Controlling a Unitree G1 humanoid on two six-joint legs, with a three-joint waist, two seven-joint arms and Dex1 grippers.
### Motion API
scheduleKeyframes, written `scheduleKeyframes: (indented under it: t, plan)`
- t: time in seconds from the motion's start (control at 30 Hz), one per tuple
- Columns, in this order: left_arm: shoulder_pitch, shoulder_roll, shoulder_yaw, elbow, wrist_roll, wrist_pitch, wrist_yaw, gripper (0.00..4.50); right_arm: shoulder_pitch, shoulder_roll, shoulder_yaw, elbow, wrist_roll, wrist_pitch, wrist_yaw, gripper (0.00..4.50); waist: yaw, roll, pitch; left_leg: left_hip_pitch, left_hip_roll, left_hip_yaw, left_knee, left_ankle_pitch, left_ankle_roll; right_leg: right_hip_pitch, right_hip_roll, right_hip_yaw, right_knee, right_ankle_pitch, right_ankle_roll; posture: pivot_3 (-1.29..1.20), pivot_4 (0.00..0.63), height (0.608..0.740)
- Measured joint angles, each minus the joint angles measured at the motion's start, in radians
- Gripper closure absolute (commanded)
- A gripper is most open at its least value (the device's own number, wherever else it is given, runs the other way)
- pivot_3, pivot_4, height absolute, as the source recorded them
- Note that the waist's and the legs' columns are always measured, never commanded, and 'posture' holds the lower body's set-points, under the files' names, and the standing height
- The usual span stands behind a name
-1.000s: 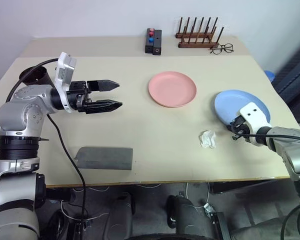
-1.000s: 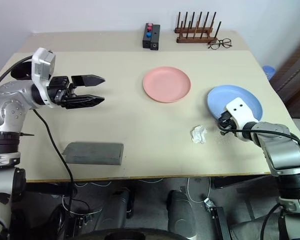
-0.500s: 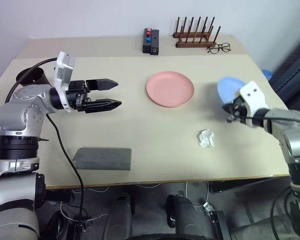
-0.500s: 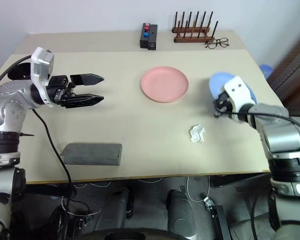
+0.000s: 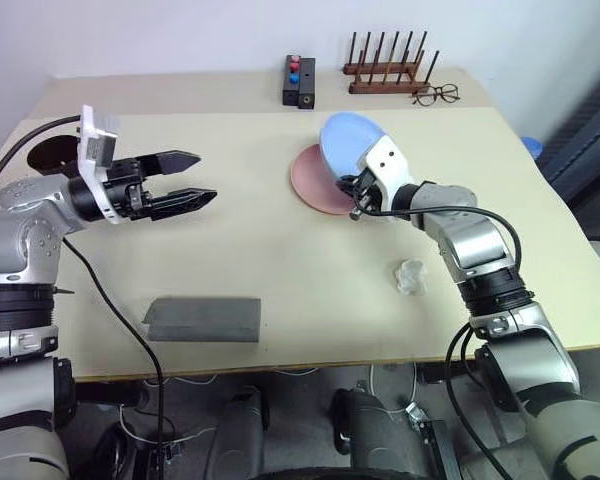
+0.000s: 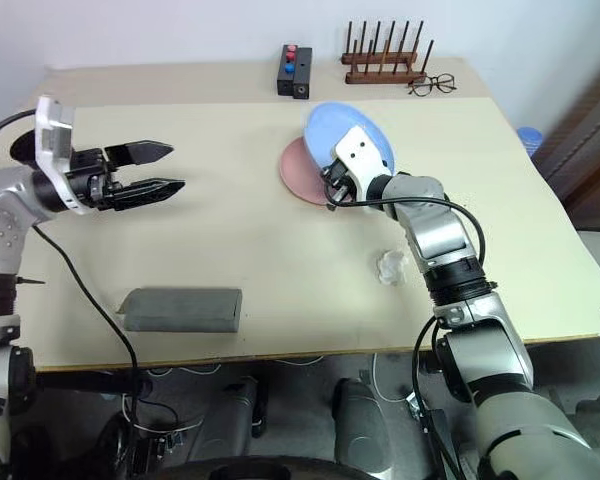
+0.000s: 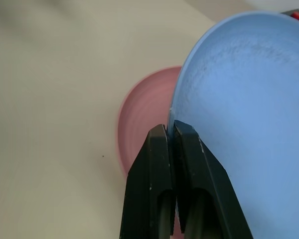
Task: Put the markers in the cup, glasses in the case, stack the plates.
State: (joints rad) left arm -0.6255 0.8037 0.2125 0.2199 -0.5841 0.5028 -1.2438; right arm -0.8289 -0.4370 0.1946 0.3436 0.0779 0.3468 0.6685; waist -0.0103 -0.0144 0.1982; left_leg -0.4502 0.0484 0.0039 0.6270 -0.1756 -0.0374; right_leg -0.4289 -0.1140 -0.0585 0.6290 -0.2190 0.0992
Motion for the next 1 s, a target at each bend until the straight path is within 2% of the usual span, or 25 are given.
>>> scheduleKeyframes:
  t: [0.13, 0.5, 0.6, 0.63, 0.83, 0.93, 1.0]
  plan:
    - [0.072, -0.002, 0.029, -0.064, -0.001, -0.004, 0.054, 0.00, -0.004, 0.032, 0.024, 0.070, -0.043, -0.068, 0.010, 4.46, -0.005, 0.000, 0.000, 0.001, 0.000, 0.000, 0.000, 0.000, 0.000, 0.000, 0.000, 0.000, 0.001, -0.001, -0.002, 0.00, 0.150, 0.740]
    - [0.078, -0.006, 0.046, -0.096, -0.017, -0.009, 0.104, 0.00, -0.004, 0.082, 0.075, 0.083, -0.105, -0.074, 0.046, 4.46, -0.004, 0.000, 0.000, 0.002, 0.000, 0.000, -0.001, 0.000, 0.000, 0.000, 0.000, 0.000, 0.001, -0.001, -0.002, 0.00, 0.150, 0.740]
    - [0.078, -0.008, 0.046, -0.096, -0.018, -0.009, 0.107, 0.00, -0.004, 0.079, 0.069, 0.083, -0.102, -0.063, 0.066, 3.58, -0.005, 0.000, 0.000, 0.002, 0.000, 0.000, -0.001, 0.000, 0.000, 0.000, 0.000, 0.000, 0.001, -0.001, -0.002, 0.00, 0.150, 0.740]
    - [0.078, -0.010, 0.046, -0.097, -0.018, -0.008, 0.107, 0.00, -0.004, 0.079, 0.065, 0.083, -0.100, -0.052, 0.066, 3.16, -0.005, 0.000, 0.000, 0.002, 0.000, 0.000, -0.001, 0.000, 0.000, 0.000, 0.000, 0.000, 0.001, -0.001, -0.002, 0.00, 0.150, 0.740]
    - [0.067, -0.021, 0.039, -0.097, -0.018, -0.007, 0.106, 0.00, -0.004, 0.069, 0.040, 0.064, -0.092, -0.020, 0.070, 0.14, -0.004, 0.000, 0.000, 0.002, 0.000, 0.000, -0.001, 0.000, 0.000, 0.000, 0.000, 0.000, 0.001, -0.001, -0.002, 0.00, 0.150, 0.740]
    - [0.064, -0.022, 0.036, -0.097, -0.018, -0.005, 0.106, 0.00, 0.002, 0.035, -0.001, -0.006, -0.059, -0.008, 0.095, 0.02, -0.003, 0.000, 0.000, 0.002, 0.000, 0.000, -0.001, 0.000, 0.000, 0.000, 0.000, 0.000, 0.001, -0.001, -0.001, 0.00, 0.150, 0.740]
    - [0.064, -0.022, 0.034, -0.100, -0.018, -0.002, 0.101, 0.00, 0.036, -0.004, -0.102, -0.118, 0.047, 0.049, 0.137, 0.02, 0.002, 0.000, 0.000, 0.001, 0.000, 0.000, -0.001, 0.000, 0.000, 0.000, 0.000, 0.000, 0.000, -0.001, -0.001, 0.00, 0.150, 0.740]
